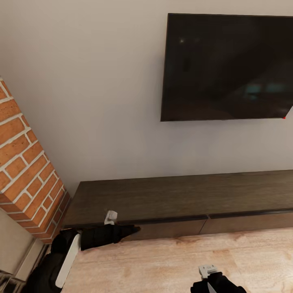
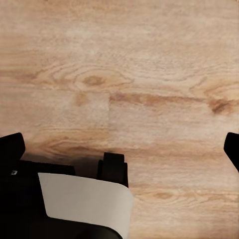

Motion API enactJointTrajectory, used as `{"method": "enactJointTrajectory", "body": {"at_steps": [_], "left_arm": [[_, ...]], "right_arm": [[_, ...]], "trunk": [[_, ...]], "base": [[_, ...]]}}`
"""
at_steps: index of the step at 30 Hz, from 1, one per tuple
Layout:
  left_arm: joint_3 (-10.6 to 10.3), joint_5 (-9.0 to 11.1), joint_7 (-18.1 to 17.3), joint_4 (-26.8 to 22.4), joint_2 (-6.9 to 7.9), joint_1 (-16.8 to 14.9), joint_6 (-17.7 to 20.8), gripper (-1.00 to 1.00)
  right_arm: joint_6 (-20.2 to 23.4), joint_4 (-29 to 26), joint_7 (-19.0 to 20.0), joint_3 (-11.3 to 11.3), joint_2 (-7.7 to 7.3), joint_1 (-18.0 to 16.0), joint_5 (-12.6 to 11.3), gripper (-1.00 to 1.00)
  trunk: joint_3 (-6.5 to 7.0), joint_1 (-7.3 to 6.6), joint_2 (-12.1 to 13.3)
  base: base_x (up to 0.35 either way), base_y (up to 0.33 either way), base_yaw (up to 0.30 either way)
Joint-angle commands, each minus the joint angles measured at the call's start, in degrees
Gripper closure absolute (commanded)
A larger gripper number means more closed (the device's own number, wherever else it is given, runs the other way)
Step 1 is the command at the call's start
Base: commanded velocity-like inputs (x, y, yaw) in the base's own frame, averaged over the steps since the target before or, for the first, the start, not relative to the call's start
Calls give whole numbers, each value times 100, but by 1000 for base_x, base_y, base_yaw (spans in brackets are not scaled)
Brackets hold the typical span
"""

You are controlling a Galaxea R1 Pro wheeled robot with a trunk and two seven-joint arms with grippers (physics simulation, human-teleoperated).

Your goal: Place each of the two pumpkins and all three candles from the living room inside a cabinet in the living room (use any cabinet), then make sure every cabinet is closed, and position the cauldron so it is next to a table in the living room.

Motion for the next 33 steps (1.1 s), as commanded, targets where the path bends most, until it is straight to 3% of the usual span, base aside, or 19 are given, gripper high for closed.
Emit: {"method": "enactJointTrajectory", "body": {"at_steps": [1,5,8,13,16,17,20,26,33], "left_arm": [[-5,138,-3,17,-10,-187,30,-100],[-21,641,-2,72,-35,-821,255,-100],[-25,813,1,107,-48,-1294,356,-100],[-16,1288,26,157,-52,-1805,377,-100],[0,1458,34,333,-41,-1971,391,-100],[10,1475,35,426,-38,-1991,398,-100],[64,1519,44,452,-9,-1901,380,-100],[48,1502,52,454,-15,-1854,391,-100],[38,1496,54,458,-19,-1840,393,-100]], "right_arm": [[-1,-10,72,2,0,0,1,-100],[-6,-31,504,-5,-10,0,-6,-100],[-133,-45,844,0,3,0,-10,-100],[-926,-44,933,11,38,0,16,-100],[-1192,-44,899,40,49,0,100,-100],[-1220,-44,874,79,52,2,188,-100],[-1316,-142,972,-23,-19,-97,87,-100],[-1509,-296,1131,-171,7,-295,-82,-100],[-1733,-524,967,-67,-4,-487,103,-100]], "trunk": [[-1,0,0],[-1,0,0],[-1,0,0],[-1,0,0],[-1,0,0],[-1,0,0],[-1,0,0],[-1,0,0],[-1,0,0]], "base": [[0,0,0],[0,0,0],[0,0,0],[0,0,0],[0,0,0],[0,0,0],[0,0,0],[0,0,0],[0,0,0]]}}
